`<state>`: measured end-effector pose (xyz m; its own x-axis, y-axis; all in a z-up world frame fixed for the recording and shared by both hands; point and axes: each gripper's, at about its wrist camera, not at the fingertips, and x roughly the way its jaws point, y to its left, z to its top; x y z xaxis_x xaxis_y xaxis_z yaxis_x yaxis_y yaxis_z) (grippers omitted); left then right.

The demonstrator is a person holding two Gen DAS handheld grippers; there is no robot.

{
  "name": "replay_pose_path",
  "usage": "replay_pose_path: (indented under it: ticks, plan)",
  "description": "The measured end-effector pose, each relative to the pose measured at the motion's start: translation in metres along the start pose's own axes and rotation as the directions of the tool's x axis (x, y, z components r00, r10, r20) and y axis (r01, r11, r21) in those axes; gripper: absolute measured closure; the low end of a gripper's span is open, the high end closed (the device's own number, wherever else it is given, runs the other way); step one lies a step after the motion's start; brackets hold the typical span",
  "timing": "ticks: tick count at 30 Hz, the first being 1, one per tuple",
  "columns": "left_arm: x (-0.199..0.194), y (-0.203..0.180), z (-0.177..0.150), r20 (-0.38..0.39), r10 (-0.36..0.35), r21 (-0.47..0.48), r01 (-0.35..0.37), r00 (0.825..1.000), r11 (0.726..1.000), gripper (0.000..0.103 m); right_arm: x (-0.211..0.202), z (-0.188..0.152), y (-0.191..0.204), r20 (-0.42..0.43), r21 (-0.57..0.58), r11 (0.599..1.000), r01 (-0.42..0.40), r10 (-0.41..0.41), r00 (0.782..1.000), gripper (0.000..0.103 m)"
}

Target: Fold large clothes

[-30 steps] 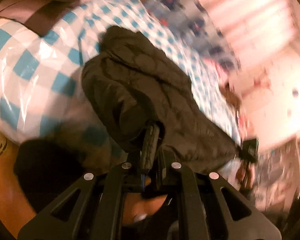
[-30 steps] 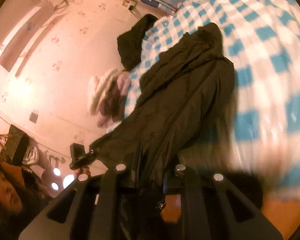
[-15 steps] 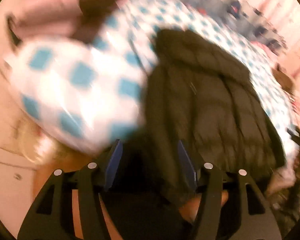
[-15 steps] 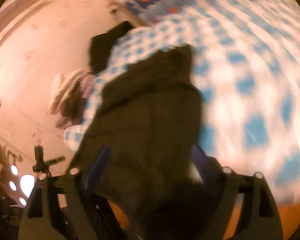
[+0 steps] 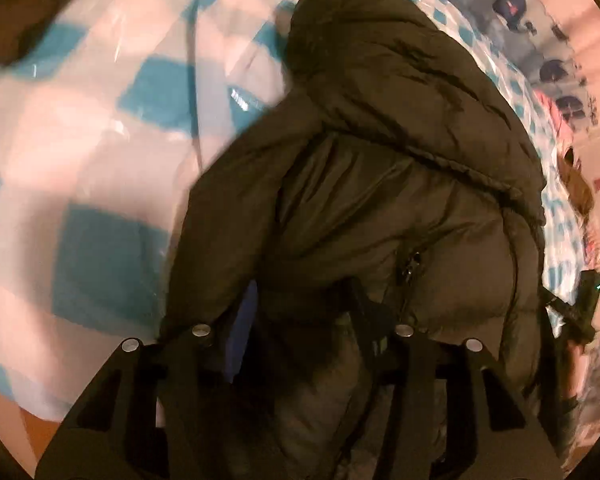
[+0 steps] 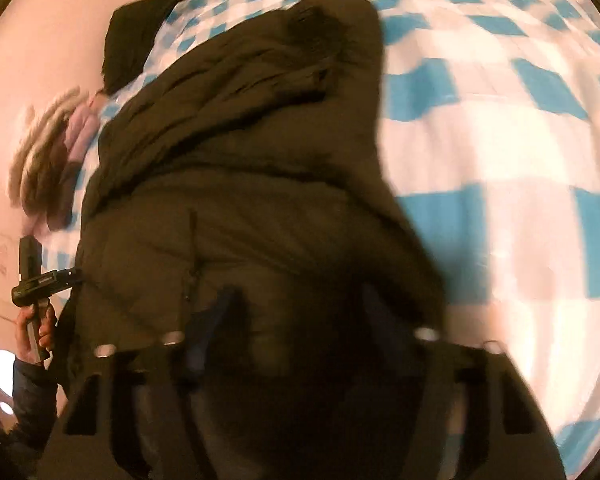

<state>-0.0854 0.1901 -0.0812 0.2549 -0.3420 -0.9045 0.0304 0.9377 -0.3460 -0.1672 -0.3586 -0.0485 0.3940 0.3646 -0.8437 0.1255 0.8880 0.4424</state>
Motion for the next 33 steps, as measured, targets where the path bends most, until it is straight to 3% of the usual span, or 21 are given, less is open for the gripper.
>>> replay_pose_path:
  ticks: [2,3,4,6,7,9,12,16,19,24,26,29,33]
  plan:
    - [-0.009,-0.003,-0.005,0.008,0.014,0.038,-0.014,1.0,0.999,0.057,-0.026,-0.005,0.003,0.022,0.005,0.998,-0.055,0.055,0.998,0.034]
    - [-0.019,-0.005,-0.01,0.022,0.023,0.061,-0.024,1.0,0.998,0.054,-0.039,-0.01,0.003,0.028,0.007,0.997,-0.081,0.081,0.996,0.019]
    - [-0.032,-0.005,-0.016,0.036,0.019,0.068,-0.022,0.999,0.997,0.05,-0.053,-0.016,0.003,0.022,0.017,0.994,-0.112,0.111,0.994,0.013]
    - [-0.058,0.004,-0.033,0.072,-0.037,0.053,0.033,0.997,0.998,0.03,-0.069,-0.026,0.0,-0.021,0.029,0.989,-0.142,0.143,0.989,0.01]
    - [-0.067,0.01,-0.04,0.082,-0.038,0.034,0.035,0.996,0.999,0.026,-0.074,-0.033,-0.002,-0.057,0.027,0.99,-0.135,0.137,0.989,0.008]
    - [-0.081,0.025,-0.058,0.111,-0.005,-0.021,0.007,0.994,1.0,0.017,-0.073,-0.045,-0.005,-0.14,0.034,0.993,-0.11,0.114,0.984,0.008]
    - [-0.087,0.054,-0.086,0.075,0.001,-0.1,0.007,0.997,0.995,0.017,-0.061,-0.059,0.0,-0.232,0.027,0.99,-0.136,0.138,0.963,0.008]
    - [-0.068,0.082,-0.105,0.023,0.004,-0.2,0.001,1.0,0.98,0.017,-0.035,-0.063,0.012,-0.286,0.035,0.98,-0.194,0.196,0.938,0.007]
    - [-0.058,0.079,-0.117,0.016,0.064,-0.155,-0.06,0.998,0.986,0.012,-0.02,-0.072,0.027,-0.356,0.02,0.986,-0.164,0.161,0.921,0.007]
    - [-0.03,0.067,-0.141,-0.082,-0.014,-0.077,0.008,0.997,0.997,0.012,-0.012,-0.104,0.036,-0.463,-0.01,0.987,-0.158,0.136,0.876,0.007]
    - [-0.015,0.063,-0.151,-0.131,-0.051,-0.051,0.044,0.99,0.998,0.012,-0.011,-0.11,0.036,-0.456,-0.022,0.991,-0.133,0.109,0.884,0.007]
    - [0.014,0.058,-0.166,-0.206,-0.097,-0.036,0.092,0.974,0.995,0.012,-0.02,-0.112,0.029,-0.431,0.012,0.989,-0.145,0.136,0.892,0.007]
    - [0.015,0.036,-0.177,-0.238,-0.159,0.011,0.166,0.958,0.986,0.012,-0.031,-0.117,0.03,-0.412,-0.002,0.985,-0.173,0.156,0.898,0.007]
